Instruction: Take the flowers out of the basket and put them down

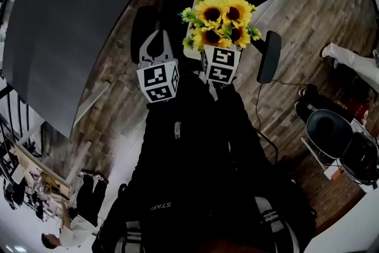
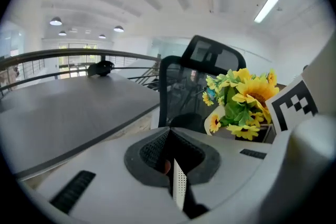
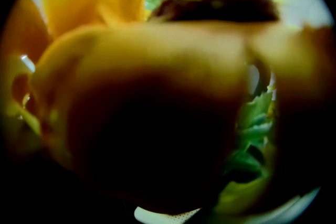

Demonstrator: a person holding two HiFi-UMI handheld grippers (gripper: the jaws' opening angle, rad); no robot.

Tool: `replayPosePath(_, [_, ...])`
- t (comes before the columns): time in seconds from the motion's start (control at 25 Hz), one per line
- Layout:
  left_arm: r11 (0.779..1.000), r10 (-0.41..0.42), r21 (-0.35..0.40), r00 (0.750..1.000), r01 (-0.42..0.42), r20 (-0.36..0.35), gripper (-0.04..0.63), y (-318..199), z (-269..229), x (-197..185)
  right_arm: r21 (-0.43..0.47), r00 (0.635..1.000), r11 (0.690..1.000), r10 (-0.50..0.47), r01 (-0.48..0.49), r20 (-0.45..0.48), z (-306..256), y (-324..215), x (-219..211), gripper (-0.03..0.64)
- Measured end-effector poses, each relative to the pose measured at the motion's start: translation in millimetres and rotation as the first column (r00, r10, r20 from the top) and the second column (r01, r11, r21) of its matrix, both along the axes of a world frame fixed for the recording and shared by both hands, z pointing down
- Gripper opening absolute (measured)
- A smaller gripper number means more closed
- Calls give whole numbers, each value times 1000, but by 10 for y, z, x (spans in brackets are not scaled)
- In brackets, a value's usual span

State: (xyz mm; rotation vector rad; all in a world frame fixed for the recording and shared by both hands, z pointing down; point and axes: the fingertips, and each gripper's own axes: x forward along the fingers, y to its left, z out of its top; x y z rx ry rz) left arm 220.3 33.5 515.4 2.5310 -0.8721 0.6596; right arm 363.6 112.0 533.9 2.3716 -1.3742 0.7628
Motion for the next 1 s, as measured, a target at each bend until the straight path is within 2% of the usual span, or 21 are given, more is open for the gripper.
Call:
replayPosePath(0.2, [991,-137,12,991,137,-12,0,-61,-430,-624,31,994,994,-107,107,4,-557,-203,-488,522])
replayPosePath(0.4, [958,-285,22,959,285,-5,0,-451,-508,-1336,50,962,960,-274,275,-10,-778,-852,-1119,522])
replayPosePath(0.52, [938,-345,47,939,345,-6,0,-589,-651,-1578,65,940,938,-342,342,-7,-921,-1049,-1376,522])
replayPosePath(0.6, [923,-381,62,925,380,-3,0,-685,-711,-1744,77,918,915,-397,397,-10,-993,-1215,-1585,522])
replayPosePath(0.72, [894,-446,61,895,444,12,0,-970,-596,-2254,81,873,870,-488,486,0,-888,-1664,-2181,522])
replayPosePath(0.84, [860,-510,55,860,508,25,0,-1146,-437,-2769,80,819,817,-573,571,12,-702,-2010,-2816,522])
replayPosePath(1.0, [820,-571,59,820,569,38,0,-1329,-223,-3252,80,745,744,-667,664,19,-437,-2353,-3479,522])
